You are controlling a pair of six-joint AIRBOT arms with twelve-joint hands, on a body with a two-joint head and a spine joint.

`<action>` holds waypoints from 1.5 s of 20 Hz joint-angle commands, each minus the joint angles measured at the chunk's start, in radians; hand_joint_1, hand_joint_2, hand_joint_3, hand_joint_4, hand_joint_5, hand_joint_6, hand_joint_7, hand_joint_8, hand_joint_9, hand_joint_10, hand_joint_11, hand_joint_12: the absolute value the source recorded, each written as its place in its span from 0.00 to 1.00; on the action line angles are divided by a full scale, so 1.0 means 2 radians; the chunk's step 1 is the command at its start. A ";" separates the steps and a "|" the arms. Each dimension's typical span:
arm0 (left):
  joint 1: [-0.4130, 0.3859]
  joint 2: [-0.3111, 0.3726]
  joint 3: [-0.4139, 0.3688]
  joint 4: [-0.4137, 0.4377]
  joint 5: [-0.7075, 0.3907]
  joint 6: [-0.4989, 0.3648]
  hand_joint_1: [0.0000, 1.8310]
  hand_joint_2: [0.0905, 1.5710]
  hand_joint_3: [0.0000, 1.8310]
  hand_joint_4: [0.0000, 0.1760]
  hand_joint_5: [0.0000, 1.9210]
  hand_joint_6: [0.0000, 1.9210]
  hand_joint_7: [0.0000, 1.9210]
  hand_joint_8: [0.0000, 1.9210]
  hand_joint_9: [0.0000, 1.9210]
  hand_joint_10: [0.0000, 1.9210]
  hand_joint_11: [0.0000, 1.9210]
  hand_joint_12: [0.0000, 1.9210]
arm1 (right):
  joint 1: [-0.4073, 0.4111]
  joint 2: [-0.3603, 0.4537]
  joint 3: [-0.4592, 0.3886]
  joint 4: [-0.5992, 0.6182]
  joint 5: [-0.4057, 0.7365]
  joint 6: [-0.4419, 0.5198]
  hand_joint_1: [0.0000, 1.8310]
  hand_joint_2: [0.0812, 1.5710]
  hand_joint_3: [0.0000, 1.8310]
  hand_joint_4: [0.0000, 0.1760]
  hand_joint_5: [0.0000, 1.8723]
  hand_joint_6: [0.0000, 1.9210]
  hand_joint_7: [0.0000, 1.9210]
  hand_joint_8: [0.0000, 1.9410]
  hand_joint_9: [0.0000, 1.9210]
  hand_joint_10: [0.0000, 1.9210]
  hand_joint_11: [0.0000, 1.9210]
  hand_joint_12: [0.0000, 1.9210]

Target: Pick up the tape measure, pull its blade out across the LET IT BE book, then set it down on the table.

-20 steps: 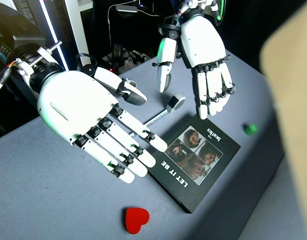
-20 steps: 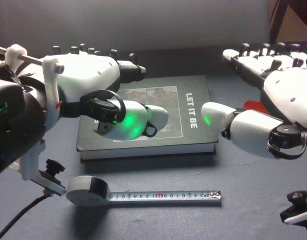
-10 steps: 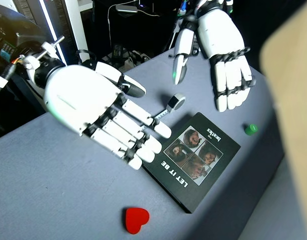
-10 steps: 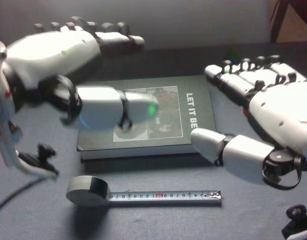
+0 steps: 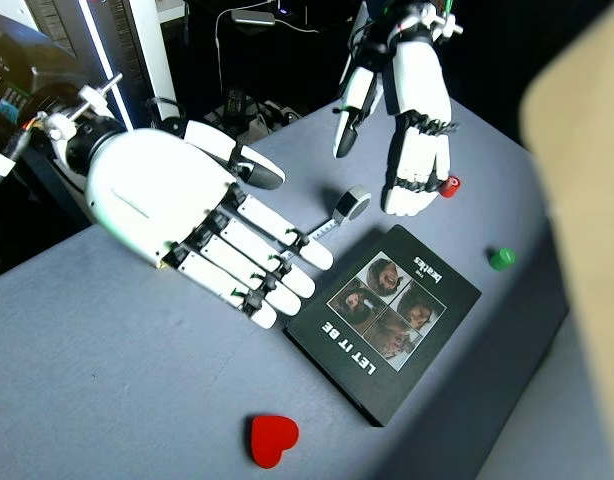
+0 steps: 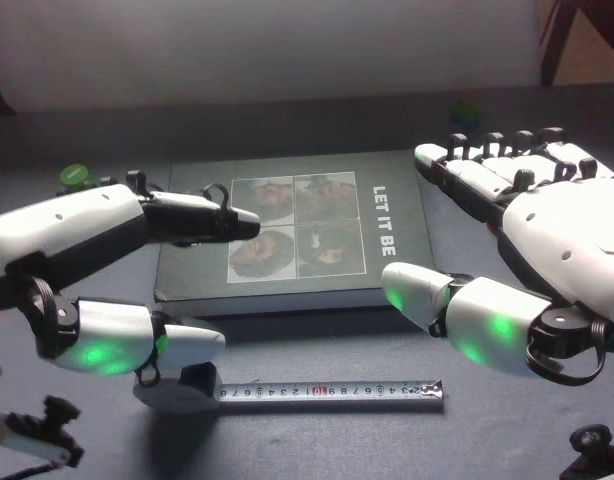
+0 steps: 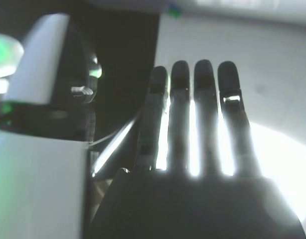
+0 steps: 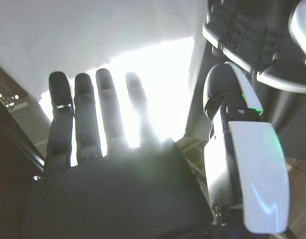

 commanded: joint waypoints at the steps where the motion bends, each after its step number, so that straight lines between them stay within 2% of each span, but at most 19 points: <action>1: 0.009 -0.007 0.004 0.008 -0.100 -0.019 0.54 0.70 0.00 0.00 0.24 0.00 0.27 0.00 0.25 0.00 0.11 0.39 | 0.004 0.001 -0.001 -0.040 0.035 0.005 0.01 0.73 0.00 0.40 0.06 0.00 0.09 0.00 0.08 0.00 0.00 0.40; 2: 0.035 -0.017 0.013 0.019 -0.129 -0.051 0.54 0.72 0.00 0.00 0.27 0.00 0.30 0.00 0.29 0.00 0.15 0.39 | 0.004 0.001 -0.001 -0.041 0.035 0.005 0.01 0.73 0.00 0.38 0.06 0.00 0.09 0.00 0.09 0.00 0.00 0.39; 4: 0.064 -0.029 0.030 0.049 -0.152 -0.108 0.54 0.72 0.00 0.00 0.28 0.00 0.31 0.00 0.30 0.00 0.16 0.38 | 0.004 0.001 -0.001 -0.041 0.035 0.005 0.01 0.73 0.00 0.36 0.06 0.00 0.09 0.00 0.09 0.00 0.00 0.39; 6: 0.080 -0.032 0.041 0.067 -0.155 -0.152 0.56 0.72 0.00 0.00 0.29 0.00 0.31 0.00 0.30 0.00 0.16 0.38 | 0.003 0.001 -0.001 -0.042 0.035 0.005 0.01 0.73 0.00 0.35 0.06 0.00 0.09 0.00 0.09 0.00 0.00 0.39; 7: 0.084 -0.033 0.046 0.075 -0.159 -0.157 0.57 0.72 0.00 0.00 0.29 0.00 0.31 0.00 0.29 0.00 0.16 0.37 | 0.003 0.001 -0.001 -0.042 0.035 0.005 0.01 0.73 0.00 0.34 0.07 0.00 0.10 0.00 0.09 0.00 0.00 0.40; 9: 0.092 -0.041 0.060 0.086 -0.174 -0.165 0.58 0.73 0.00 0.00 0.29 0.00 0.31 0.00 0.29 0.00 0.16 0.37 | 0.003 0.001 -0.001 -0.042 0.036 0.005 0.01 0.74 0.00 0.34 0.08 0.00 0.10 0.00 0.09 0.00 0.00 0.42; 15: 0.113 -0.080 0.100 0.086 -0.218 -0.167 0.59 0.73 0.00 0.00 0.30 0.01 0.32 0.00 0.30 0.00 0.16 0.37 | 0.004 0.001 -0.001 -0.043 0.037 0.006 0.02 0.74 0.00 0.34 0.08 0.00 0.10 0.00 0.09 0.00 0.00 0.41; 19: 0.129 -0.084 0.113 0.088 -0.227 -0.175 0.60 0.72 0.00 0.00 0.31 0.00 0.32 0.00 0.29 0.00 0.16 0.37 | 0.004 0.001 -0.001 -0.043 0.037 0.006 0.02 0.74 0.00 0.32 0.10 0.00 0.12 0.00 0.11 0.00 0.00 0.45; 21: 0.137 -0.088 0.119 0.087 -0.232 -0.175 0.60 0.72 0.00 0.00 0.30 0.00 0.32 0.00 0.29 0.00 0.16 0.36 | 0.005 0.001 -0.001 -0.043 0.038 0.007 0.02 0.74 0.00 0.31 0.09 0.00 0.11 0.00 0.10 0.00 0.00 0.41; 24: 0.149 -0.093 0.125 0.085 -0.242 -0.175 0.61 0.72 0.00 0.00 0.31 0.01 0.32 0.00 0.30 0.00 0.16 0.36 | 0.006 0.001 -0.001 -0.043 0.039 0.007 0.02 0.74 0.00 0.31 0.09 0.00 0.11 0.00 0.10 0.00 0.00 0.42; 26: 0.160 -0.097 0.129 0.080 -0.251 -0.175 0.61 0.72 0.00 0.00 0.31 0.00 0.32 0.00 0.30 0.00 0.16 0.36 | 0.006 0.001 -0.001 -0.043 0.039 0.008 0.03 0.74 0.00 0.32 0.08 0.00 0.10 0.00 0.09 0.00 0.00 0.39; 30: 0.171 -0.103 0.136 0.080 -0.257 -0.174 0.61 0.72 0.00 0.00 0.31 0.00 0.32 0.00 0.30 0.00 0.16 0.36 | 0.005 0.001 -0.001 -0.043 0.039 0.008 0.03 0.74 0.00 0.32 0.09 0.00 0.11 0.00 0.10 0.00 0.00 0.43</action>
